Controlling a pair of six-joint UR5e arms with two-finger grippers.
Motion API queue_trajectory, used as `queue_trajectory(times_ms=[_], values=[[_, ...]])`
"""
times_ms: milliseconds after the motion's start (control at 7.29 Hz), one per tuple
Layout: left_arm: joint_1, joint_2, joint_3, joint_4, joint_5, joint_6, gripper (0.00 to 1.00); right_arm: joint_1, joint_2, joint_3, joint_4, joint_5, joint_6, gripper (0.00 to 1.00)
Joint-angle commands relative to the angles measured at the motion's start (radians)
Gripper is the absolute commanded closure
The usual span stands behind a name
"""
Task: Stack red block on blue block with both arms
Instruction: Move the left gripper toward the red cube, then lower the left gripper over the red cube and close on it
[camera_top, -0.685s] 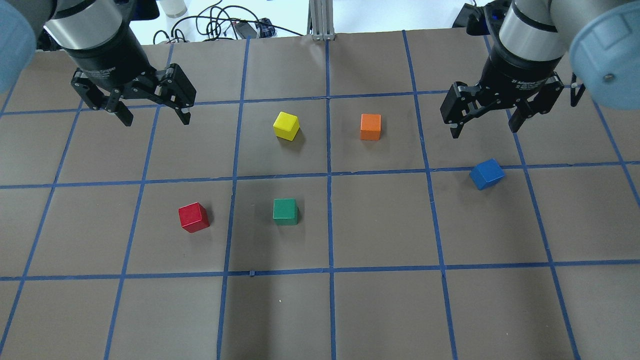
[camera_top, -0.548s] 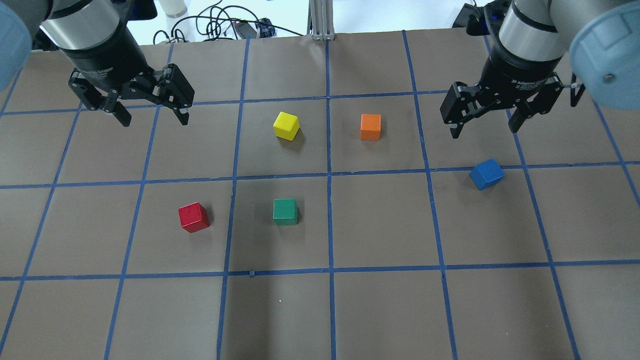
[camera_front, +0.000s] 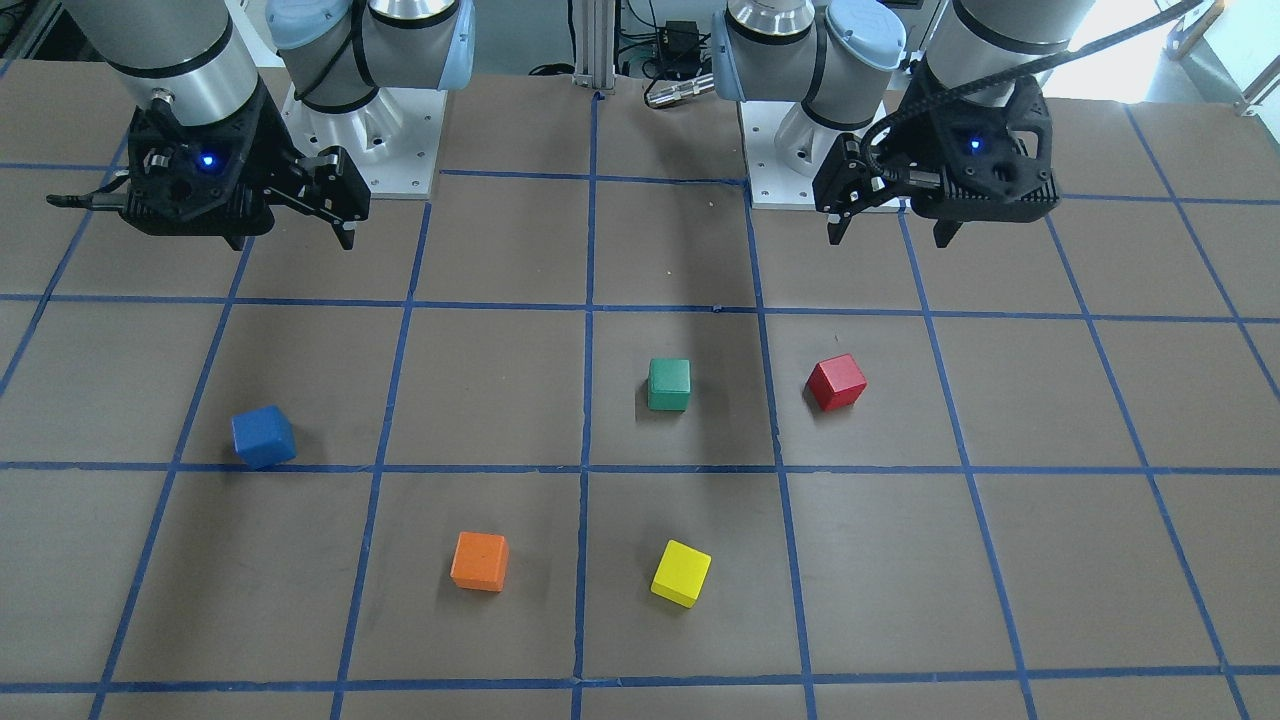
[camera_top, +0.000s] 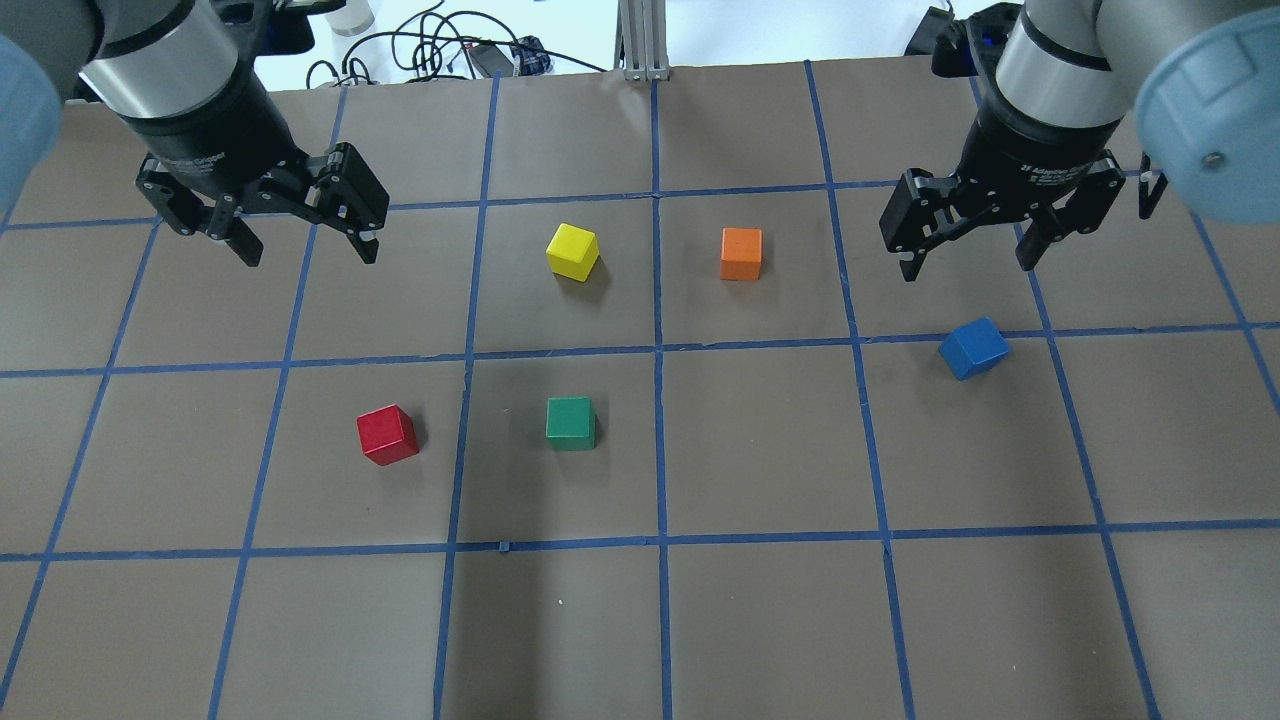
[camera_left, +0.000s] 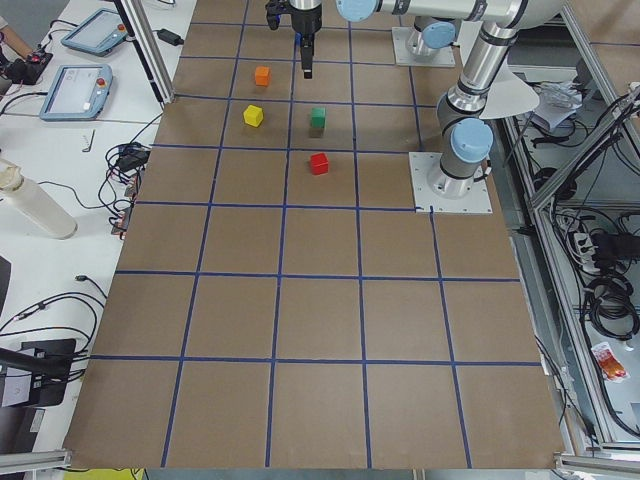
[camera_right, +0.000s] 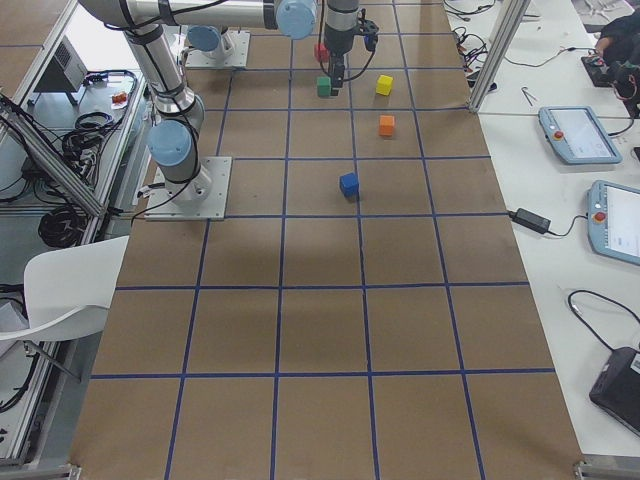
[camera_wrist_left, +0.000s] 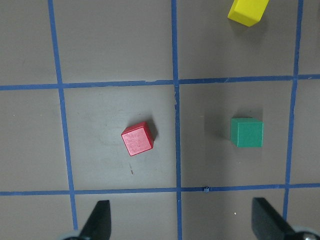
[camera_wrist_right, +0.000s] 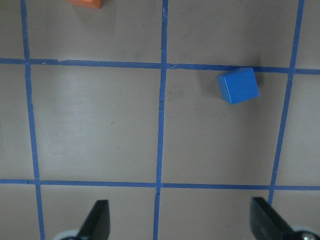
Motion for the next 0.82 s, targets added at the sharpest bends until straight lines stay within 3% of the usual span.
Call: queue_trajectory(times_ms=[0, 274, 685], values=[[0.001, 0.008, -0.029, -0.014, 0.003, -0.043, 0.00, 0.000, 0.000, 0.002, 0.000, 0.000, 0.001, 0.00], [0.008, -0.023, -0.128, 0.038, -0.005, -0.045, 0.00, 0.000, 0.000, 0.002, 0.000, 0.000, 0.001, 0.00], [0.077, -0.049, -0.367, 0.280, -0.003, -0.022, 0.00, 0.000, 0.002, 0.002, 0.000, -0.002, -0.001, 0.00]])
